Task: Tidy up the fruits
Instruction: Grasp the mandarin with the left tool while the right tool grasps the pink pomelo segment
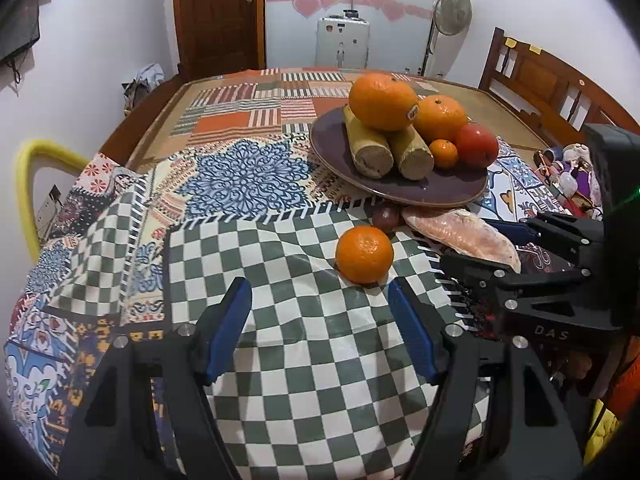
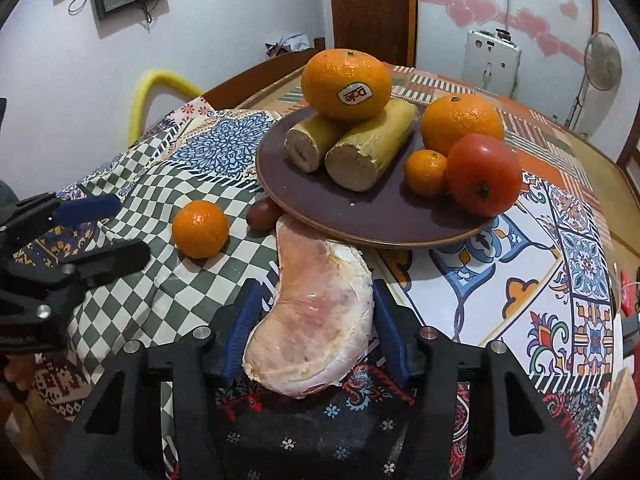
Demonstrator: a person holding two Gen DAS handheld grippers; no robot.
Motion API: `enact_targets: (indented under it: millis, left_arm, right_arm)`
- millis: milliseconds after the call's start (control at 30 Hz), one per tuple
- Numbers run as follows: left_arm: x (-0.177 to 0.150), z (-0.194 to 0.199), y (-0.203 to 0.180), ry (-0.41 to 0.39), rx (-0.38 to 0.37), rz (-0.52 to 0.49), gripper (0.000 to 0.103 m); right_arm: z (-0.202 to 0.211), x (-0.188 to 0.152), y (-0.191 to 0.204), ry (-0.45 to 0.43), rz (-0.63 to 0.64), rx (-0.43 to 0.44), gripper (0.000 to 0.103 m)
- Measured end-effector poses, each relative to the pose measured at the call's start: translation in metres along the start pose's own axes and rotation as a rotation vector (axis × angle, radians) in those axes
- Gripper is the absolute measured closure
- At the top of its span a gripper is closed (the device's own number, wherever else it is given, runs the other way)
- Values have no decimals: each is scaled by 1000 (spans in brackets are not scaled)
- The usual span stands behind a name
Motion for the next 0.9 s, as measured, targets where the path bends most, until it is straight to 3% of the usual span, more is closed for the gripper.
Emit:
enact_targets:
  millis: [233,433,633,833,900]
  left_arm:
    - [5,-15,-8,26,-27,-14,34]
    - [9,-31,-17,54,-44,-13,44]
    - [15,-40,-17,57,-42,3,44]
    - [23,-39,-19,32,-28,-11,66]
    - [23,-38,-18,29,-30,-13,66]
  right_arm:
    - [20,-8,1,-19,22,23,54]
    - [43,-18,-2,-61,52,13,54]
    - [59,-10,-10,-110,47,-3,54]
    - [63,-4,-21,-132,24,-8,54]
    - [64,-2,-24,-141,15,-7,54]
Point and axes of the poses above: each gripper's, at about its wrist camera, not at the fingertips, and z roughly against the way its jaws point, y to its left, x to its top, the point moved 8 cm from there along -z, roughly the way its jaws point, and after that the axes turned 9 degrees about -z, right-handed, at the moved point
